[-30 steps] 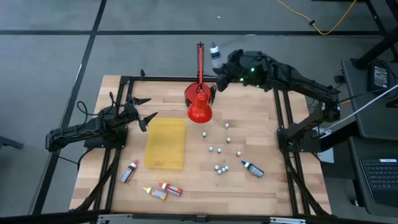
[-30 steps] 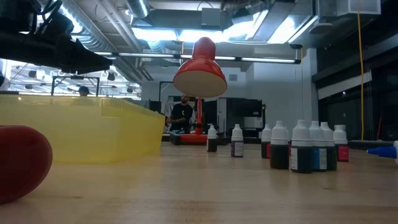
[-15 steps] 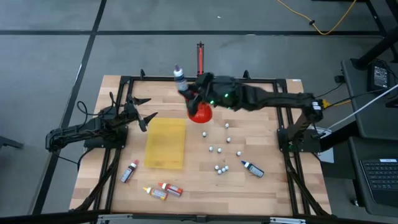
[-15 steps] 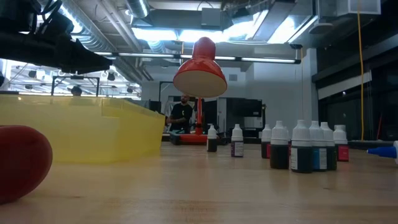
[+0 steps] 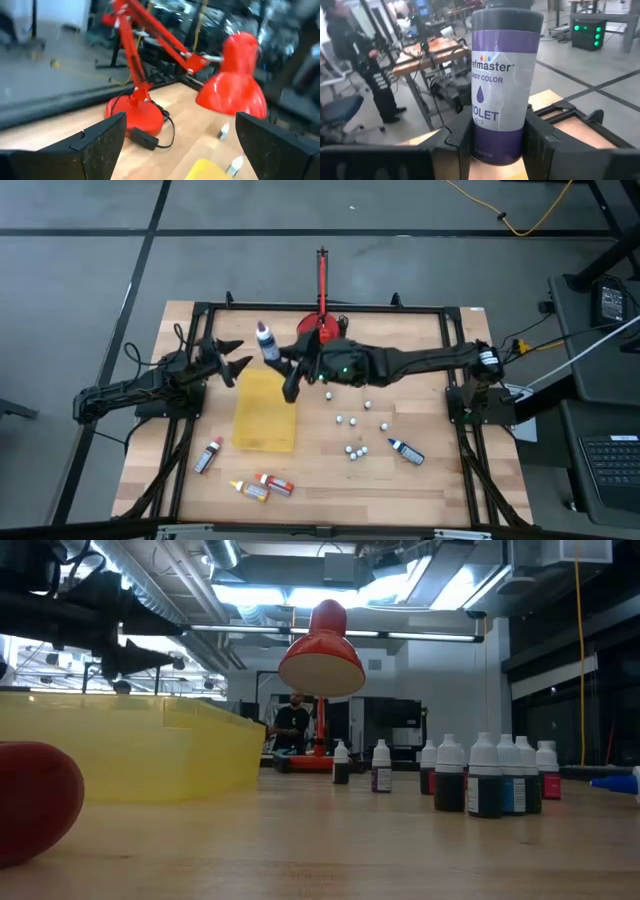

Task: Pick & Place food coloring
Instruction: Put the large violet food coloring bottle into the yellow bin

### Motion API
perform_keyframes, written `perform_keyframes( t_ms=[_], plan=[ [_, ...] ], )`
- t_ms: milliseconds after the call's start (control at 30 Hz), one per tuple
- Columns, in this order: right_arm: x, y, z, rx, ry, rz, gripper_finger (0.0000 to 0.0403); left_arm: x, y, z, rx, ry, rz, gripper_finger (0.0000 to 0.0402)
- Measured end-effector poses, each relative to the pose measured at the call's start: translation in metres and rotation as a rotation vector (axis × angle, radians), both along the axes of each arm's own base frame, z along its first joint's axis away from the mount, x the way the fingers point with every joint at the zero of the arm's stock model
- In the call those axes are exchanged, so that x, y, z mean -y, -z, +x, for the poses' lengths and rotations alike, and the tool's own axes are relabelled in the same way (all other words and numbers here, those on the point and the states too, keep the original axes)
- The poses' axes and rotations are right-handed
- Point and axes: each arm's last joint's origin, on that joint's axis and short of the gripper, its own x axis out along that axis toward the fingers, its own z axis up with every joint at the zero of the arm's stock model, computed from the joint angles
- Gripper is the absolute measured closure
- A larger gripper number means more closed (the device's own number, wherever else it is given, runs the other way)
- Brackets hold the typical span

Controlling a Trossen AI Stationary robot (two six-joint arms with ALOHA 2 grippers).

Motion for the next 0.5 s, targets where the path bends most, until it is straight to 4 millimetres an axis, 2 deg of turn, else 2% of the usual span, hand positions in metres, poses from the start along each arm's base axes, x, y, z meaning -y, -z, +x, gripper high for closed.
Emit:
perform_keyframes(
  t_ms=[267, 367, 500],
  plan=[
    [-0.025, 0.011, 0.002, -0.041, 0.020, -0.039, 0.0274, 0.000, -0.001, 0.000, 0.124, 0.019, -0.183, 0.0041],
    [-0.030, 0.012, 0.001, -0.053, 0.013, -0.045, 0.0275, 0.004, -0.005, 0.002, 0.119, 0.149, -0.128, 0.0041],
    [-0.033, 0.010, -0.002, -0.053, 0.006, -0.047, 0.0275, 0.010, -0.023, 0.001, 0.181, 0.320, -0.054, 0.0041]
  ],
)
